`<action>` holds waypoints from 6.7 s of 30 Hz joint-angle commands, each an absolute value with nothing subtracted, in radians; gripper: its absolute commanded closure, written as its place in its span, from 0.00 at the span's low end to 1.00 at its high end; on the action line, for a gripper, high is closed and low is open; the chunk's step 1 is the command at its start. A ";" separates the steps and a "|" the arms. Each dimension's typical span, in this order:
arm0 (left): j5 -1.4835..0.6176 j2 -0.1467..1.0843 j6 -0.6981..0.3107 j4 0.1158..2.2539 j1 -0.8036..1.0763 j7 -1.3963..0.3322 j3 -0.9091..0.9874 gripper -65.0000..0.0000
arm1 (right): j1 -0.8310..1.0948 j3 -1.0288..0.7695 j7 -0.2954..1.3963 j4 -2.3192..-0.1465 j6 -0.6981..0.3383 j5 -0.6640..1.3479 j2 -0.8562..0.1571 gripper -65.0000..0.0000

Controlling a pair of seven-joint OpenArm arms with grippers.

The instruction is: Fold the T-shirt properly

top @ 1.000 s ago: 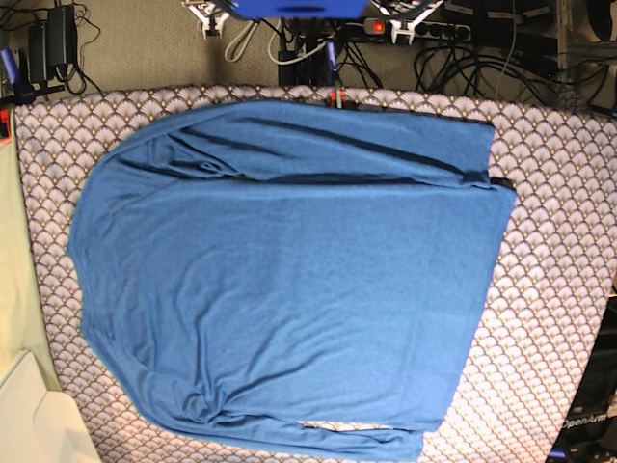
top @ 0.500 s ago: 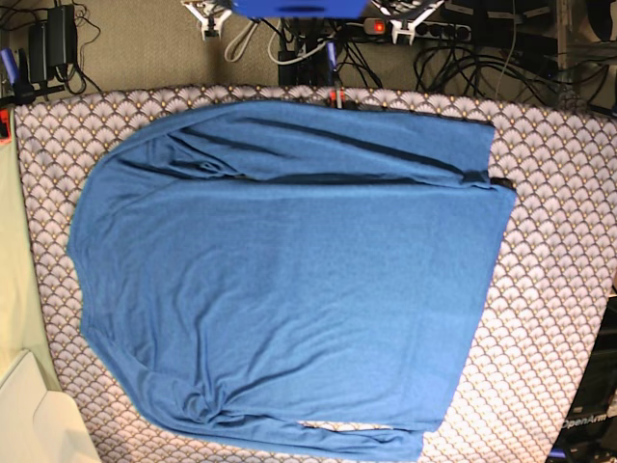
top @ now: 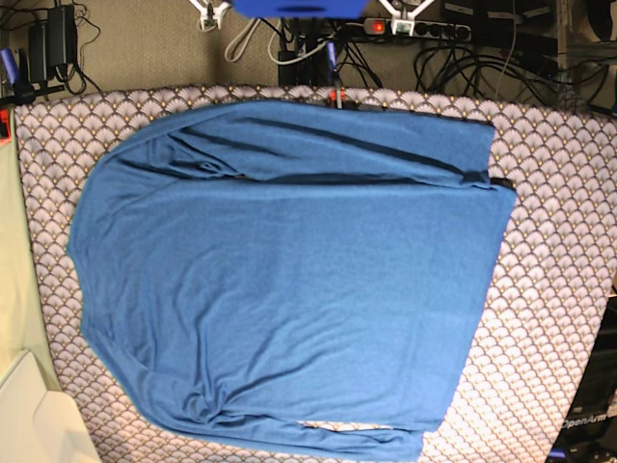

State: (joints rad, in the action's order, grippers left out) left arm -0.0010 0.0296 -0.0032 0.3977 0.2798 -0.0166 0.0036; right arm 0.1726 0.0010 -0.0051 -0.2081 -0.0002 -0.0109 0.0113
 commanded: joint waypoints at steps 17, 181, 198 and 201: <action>-0.001 0.117 -0.002 0.998 0.653 -0.001 0.007 0.99 | 0.791 -0.007 0.002 -1.264 -0.005 -0.005 0.007 1.00; -0.334 0.213 -0.001 1.649 0.591 -0.010 0.189 1.00 | 0.602 -0.004 0.331 -1.931 -0.079 -0.007 -0.108 1.00; -0.328 0.216 0.002 1.653 0.469 -0.101 0.294 1.00 | 0.444 0.004 0.420 -1.934 -0.081 -0.007 -0.111 1.00; -0.326 0.211 -0.002 1.653 0.424 -0.166 0.308 1.00 | 0.414 0.002 0.447 -1.934 -0.102 -0.007 -0.113 1.00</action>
State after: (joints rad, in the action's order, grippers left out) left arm -0.3305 0.2012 -0.0074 1.6363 0.4278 -0.1928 0.2981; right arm 0.4068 0.0067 0.4606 -1.9171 -0.0952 -0.0036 -0.1051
